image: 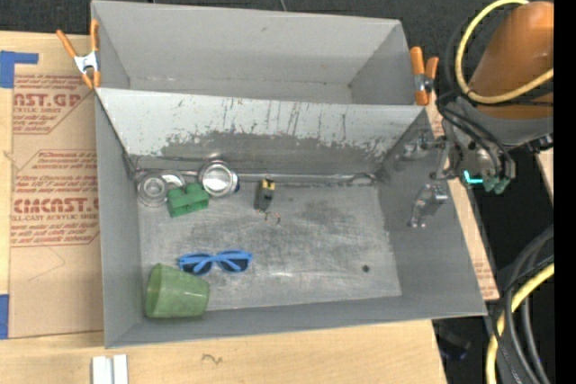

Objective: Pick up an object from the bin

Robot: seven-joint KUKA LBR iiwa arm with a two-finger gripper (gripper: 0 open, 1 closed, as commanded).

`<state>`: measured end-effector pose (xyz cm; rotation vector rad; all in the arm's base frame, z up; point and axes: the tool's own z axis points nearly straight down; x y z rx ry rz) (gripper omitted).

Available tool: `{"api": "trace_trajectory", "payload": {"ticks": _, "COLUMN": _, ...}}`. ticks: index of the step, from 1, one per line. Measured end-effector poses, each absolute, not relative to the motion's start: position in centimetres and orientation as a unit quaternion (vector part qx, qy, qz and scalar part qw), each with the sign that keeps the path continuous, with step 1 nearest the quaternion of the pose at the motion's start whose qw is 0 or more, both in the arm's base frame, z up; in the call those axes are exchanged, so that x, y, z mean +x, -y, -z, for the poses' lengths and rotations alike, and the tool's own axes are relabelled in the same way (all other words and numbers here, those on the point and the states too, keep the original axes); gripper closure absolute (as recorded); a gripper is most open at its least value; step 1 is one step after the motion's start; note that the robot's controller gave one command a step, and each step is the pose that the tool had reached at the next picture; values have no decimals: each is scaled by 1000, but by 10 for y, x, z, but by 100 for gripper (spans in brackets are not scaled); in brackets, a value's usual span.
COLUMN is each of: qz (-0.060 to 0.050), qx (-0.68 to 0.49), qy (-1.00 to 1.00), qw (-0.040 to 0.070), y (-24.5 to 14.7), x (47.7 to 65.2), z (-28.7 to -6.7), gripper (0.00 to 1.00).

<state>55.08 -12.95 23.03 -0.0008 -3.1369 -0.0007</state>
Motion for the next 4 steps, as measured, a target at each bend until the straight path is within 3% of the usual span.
{"api": "trace_trajectory", "payload": {"ticks": 1, "qz": 2, "qx": 71, "qy": 997, "qw": 5, "y": 81, "x": 492, "z": -140, "gripper": 0}}
{"api": "trace_trajectory", "payload": {"ticks": 2, "qz": 2, "qx": 99, "qy": 995, "qw": -1, "y": 6, "x": 496, "z": -157, "gripper": 0}}
{"api": "trace_trajectory", "payload": {"ticks": 3, "qz": 2, "qx": 135, "qy": 991, "qw": 1, "y": -70, "x": 481, "z": -144, "gripper": 0}}
{"api": "trace_trajectory", "payload": {"ticks": 4, "qz": 1, "qx": 229, "qy": 973, "qw": -1, "y": -156, "x": 498, "z": -74, "gripper": 0}}
